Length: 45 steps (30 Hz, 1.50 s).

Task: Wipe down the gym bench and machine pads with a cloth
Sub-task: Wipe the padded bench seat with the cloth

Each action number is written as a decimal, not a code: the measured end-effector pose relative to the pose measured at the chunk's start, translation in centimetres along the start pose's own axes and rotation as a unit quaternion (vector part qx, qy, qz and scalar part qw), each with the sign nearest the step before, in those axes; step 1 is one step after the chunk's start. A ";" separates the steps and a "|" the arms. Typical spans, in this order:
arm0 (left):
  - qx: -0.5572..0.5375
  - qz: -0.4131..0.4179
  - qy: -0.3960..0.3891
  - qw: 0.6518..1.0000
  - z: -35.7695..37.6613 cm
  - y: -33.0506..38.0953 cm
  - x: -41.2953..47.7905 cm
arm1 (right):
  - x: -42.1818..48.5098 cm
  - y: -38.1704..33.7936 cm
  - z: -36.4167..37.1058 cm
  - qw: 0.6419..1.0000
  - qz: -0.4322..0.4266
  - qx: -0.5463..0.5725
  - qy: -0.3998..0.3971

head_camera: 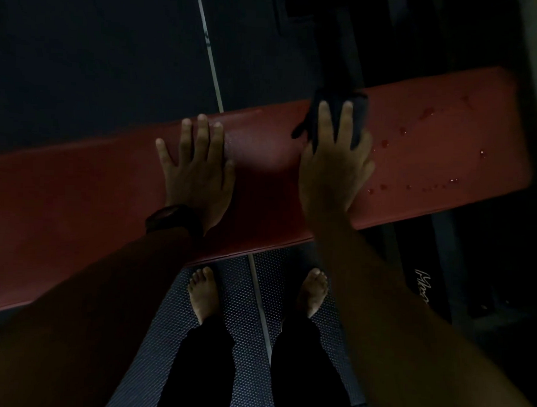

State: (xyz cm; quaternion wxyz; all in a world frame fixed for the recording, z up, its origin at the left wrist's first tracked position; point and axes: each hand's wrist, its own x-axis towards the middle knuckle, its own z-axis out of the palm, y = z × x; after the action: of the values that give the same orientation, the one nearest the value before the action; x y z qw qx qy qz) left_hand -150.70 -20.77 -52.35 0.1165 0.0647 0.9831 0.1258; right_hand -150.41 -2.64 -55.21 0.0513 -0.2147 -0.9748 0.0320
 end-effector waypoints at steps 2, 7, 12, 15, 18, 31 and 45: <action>0.052 -0.002 -0.013 0.999 1.9 -1.7 0.4 | -3.6 -1.3 -0.4 1.000 -0.010 0.018 -0.006; 0.047 0.002 -0.005 0.999 2.8 -1.1 1.0 | -2.6 -2.8 -0.4 0.953 -0.296 0.036 -0.058; 0.051 -0.007 -0.008 0.999 3.2 -0.9 1.3 | 5.3 -0.6 -0.5 0.977 -0.181 -0.014 -0.111; 0.053 0.001 -0.009 0.999 3.3 -1.1 1.3 | 2.8 0.7 -0.8 0.997 -0.020 -0.005 -0.068; 0.053 0.004 -0.002 0.999 3.4 -1.1 1.3 | -2.9 -0.8 -0.8 0.999 -0.021 0.022 -0.025; 0.048 0.016 -0.012 0.999 3.2 -0.3 1.1 | 1.8 0.6 -0.5 0.999 -0.035 -0.003 -0.023; 0.041 0.038 -0.008 0.998 4.2 1.2 0.9 | -0.4 5.4 -0.8 0.994 -0.105 -0.012 -0.007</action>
State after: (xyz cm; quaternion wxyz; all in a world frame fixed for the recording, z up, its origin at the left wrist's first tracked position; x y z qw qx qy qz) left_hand -150.41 -18.52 -56.21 0.1171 0.1076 0.9832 0.0896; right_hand -147.73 2.11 -54.91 0.0453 -0.1117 -0.9926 0.0160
